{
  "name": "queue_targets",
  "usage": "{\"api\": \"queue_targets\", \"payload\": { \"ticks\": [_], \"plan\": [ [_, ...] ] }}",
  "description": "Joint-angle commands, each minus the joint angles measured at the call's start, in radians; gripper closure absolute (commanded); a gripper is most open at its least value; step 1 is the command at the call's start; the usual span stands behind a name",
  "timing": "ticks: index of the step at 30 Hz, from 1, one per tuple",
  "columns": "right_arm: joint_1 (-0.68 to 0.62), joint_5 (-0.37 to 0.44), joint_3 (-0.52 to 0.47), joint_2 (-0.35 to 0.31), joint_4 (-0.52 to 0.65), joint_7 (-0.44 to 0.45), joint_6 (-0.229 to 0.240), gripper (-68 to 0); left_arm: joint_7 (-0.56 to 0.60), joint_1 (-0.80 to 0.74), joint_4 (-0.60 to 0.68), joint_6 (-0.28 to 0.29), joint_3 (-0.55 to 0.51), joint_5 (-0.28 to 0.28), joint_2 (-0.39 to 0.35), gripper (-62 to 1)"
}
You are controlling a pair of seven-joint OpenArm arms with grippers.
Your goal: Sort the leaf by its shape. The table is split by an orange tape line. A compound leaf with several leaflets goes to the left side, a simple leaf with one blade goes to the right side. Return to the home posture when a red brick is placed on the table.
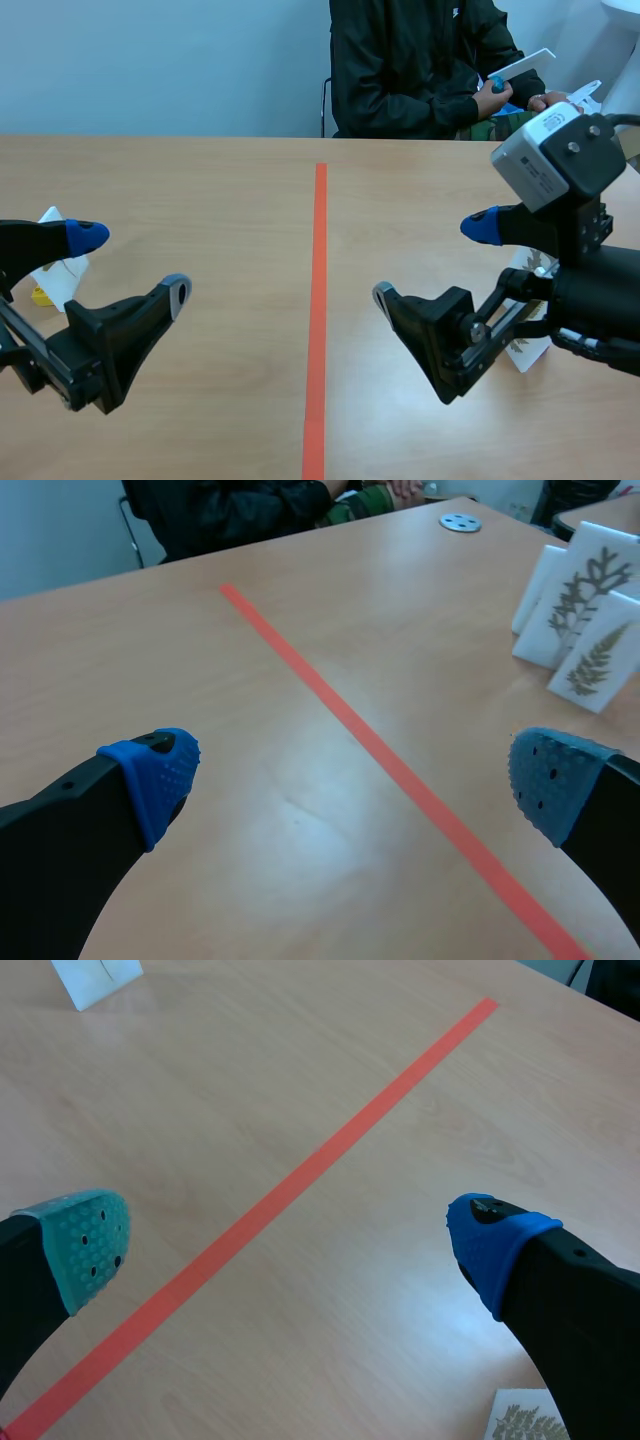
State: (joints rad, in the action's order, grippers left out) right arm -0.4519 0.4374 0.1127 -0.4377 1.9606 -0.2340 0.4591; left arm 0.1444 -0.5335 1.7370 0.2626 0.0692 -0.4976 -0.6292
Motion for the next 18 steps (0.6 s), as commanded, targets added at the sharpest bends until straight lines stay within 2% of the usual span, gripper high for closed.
{"api": "queue_targets", "payload": {
  "ticks": [1,3,7,16,18],
  "plan": [
    [0.011,0.013,-0.014,0.0,0.001,0.015,-0.003,-67.9,0.011,0.001,0.005,-0.001,-0.01,0.009,0.022,-62.3],
    [0.011,0.015,-0.014,0.0,0.001,0.014,-0.003,-67.9,0.002,-0.008,0.016,-0.002,-0.01,0.033,0.035,-62.3],
    [0.011,0.016,-0.014,0.0,0.001,0.016,-0.003,-67.9,-0.038,-0.019,0.027,0.021,-0.01,0.035,0.058,-62.3],
    [0.011,0.016,-0.014,0.0,0.001,0.015,-0.003,-67.9,-0.038,-0.021,0.028,0.021,-0.01,0.035,0.081,-62.3],
    [0.011,0.016,-0.014,0.0,0.001,0.015,-0.003,-67.9,-0.038,-0.021,0.028,0.035,-0.01,0.034,0.081,-62.3]
  ]
}}
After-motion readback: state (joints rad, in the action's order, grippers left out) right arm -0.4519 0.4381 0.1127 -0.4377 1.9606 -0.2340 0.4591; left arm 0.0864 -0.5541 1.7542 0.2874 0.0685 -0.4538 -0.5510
